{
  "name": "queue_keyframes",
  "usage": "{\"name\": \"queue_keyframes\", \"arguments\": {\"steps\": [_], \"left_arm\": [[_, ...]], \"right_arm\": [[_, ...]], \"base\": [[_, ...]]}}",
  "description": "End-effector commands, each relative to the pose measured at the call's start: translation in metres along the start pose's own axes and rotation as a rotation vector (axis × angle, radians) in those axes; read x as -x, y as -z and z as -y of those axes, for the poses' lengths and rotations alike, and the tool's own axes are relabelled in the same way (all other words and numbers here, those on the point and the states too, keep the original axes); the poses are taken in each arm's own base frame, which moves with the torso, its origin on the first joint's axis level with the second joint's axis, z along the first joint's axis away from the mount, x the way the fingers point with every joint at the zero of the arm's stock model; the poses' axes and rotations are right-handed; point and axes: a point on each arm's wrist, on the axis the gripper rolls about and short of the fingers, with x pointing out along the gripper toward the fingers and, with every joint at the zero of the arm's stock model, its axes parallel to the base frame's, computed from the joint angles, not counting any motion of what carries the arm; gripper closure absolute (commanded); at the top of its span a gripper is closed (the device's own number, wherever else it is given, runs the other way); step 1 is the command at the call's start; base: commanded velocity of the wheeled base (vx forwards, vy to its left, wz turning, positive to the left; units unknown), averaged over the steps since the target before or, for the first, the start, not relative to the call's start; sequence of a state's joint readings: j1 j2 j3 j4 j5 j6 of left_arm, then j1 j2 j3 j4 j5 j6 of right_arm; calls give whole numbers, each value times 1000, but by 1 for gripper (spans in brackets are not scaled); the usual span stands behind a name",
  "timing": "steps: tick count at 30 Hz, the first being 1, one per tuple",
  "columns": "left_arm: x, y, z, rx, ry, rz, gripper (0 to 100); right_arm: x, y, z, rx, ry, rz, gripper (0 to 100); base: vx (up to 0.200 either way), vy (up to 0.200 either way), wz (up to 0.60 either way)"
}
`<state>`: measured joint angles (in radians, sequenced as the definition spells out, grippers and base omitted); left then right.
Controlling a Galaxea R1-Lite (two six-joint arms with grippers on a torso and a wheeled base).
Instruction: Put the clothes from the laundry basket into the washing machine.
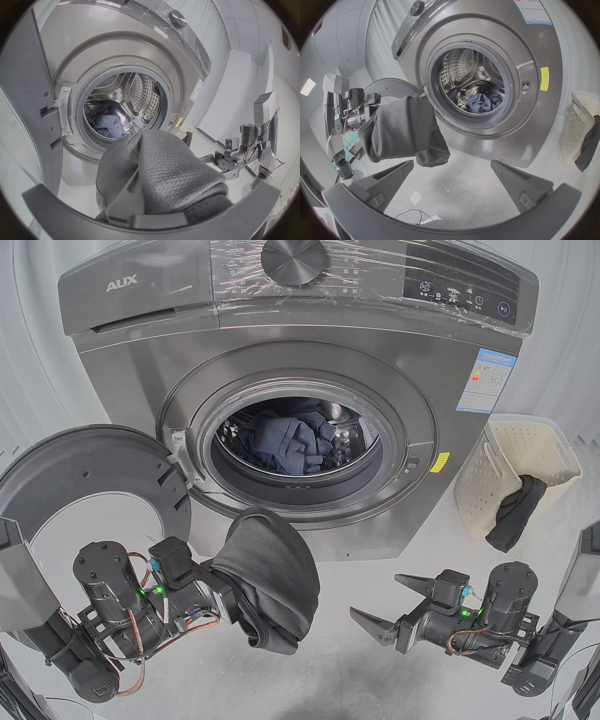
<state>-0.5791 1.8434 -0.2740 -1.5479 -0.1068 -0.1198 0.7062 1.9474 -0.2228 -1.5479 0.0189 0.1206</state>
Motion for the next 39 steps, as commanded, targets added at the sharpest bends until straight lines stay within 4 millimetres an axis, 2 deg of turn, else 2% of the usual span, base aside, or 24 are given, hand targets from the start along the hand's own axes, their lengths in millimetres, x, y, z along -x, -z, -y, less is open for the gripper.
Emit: {"name": "queue_keyframes", "arguments": {"steps": [1, 5, 17, 26, 35, 39], "left_arm": [[0, 1, 3, 0, 10, -4, 100], [-1, 2, 5, -2, 19, -5, 100], [0, 2, 9, -3, 34, -10, 100], [0, 5, 13, -27, 48, -24, 100], [2, 9, 18, -29, 68, -40, 100], [2, 8, 20, -30, 73, -39, 100]], "right_arm": [[-1, 1, 5, -6, 21, -3, 0], [-4, 5, 6, -6, 28, -19, 0], [-4, 5, 2, -6, 16, -18, 0], [-4, 5, -2, -15, 11, -18, 0], [-4, 5, -4, -20, 20, -14, 0], [-3, 5, -6, -20, 11, -15, 0]], "base": [[0, 0, 0], [0, 0, 0], [200, 0, 0], [0, 0, 0], [200, 0, 0], [0, 0, 0]]}}
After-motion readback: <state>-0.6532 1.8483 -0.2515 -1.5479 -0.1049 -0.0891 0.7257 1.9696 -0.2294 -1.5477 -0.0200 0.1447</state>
